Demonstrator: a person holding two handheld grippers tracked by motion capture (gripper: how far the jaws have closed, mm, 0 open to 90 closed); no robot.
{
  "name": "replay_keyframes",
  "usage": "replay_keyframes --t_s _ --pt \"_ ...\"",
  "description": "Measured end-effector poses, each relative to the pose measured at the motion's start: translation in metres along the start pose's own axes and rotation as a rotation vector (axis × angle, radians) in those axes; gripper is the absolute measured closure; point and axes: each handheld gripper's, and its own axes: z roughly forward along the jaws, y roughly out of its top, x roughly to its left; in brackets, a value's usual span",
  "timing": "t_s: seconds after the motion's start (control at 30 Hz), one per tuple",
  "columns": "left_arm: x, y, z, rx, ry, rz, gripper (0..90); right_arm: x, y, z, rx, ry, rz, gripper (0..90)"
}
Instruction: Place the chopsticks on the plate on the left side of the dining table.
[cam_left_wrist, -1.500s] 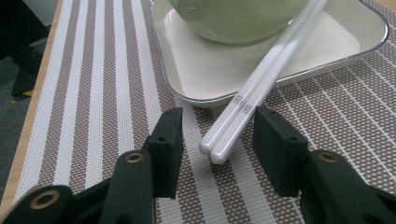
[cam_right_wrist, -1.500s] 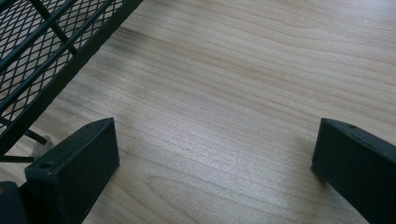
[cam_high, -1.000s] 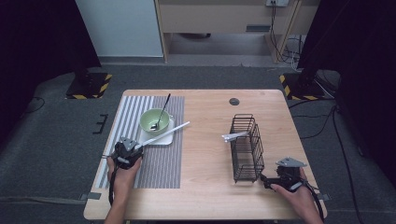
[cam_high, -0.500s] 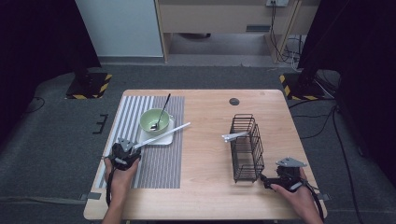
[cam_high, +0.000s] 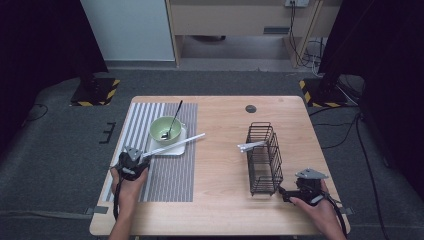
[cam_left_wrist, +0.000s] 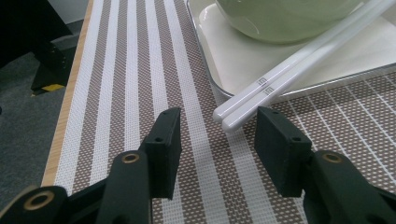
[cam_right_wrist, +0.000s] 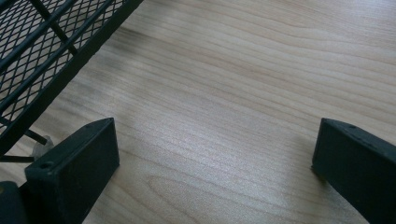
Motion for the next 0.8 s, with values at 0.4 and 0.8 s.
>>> replay_keyframes --t_s 0.4,0.8 --pt "0.011 0.003 0.001 -0.006 -0.015 0.009 48.9 0.000 0.000 0.000 0.002 0.002 -0.002 0.5" --pt "0.011 0.003 -0.002 0.001 -0.029 0.022 45.9 0.000 0.000 0.000 0.002 0.003 -0.002 0.4"
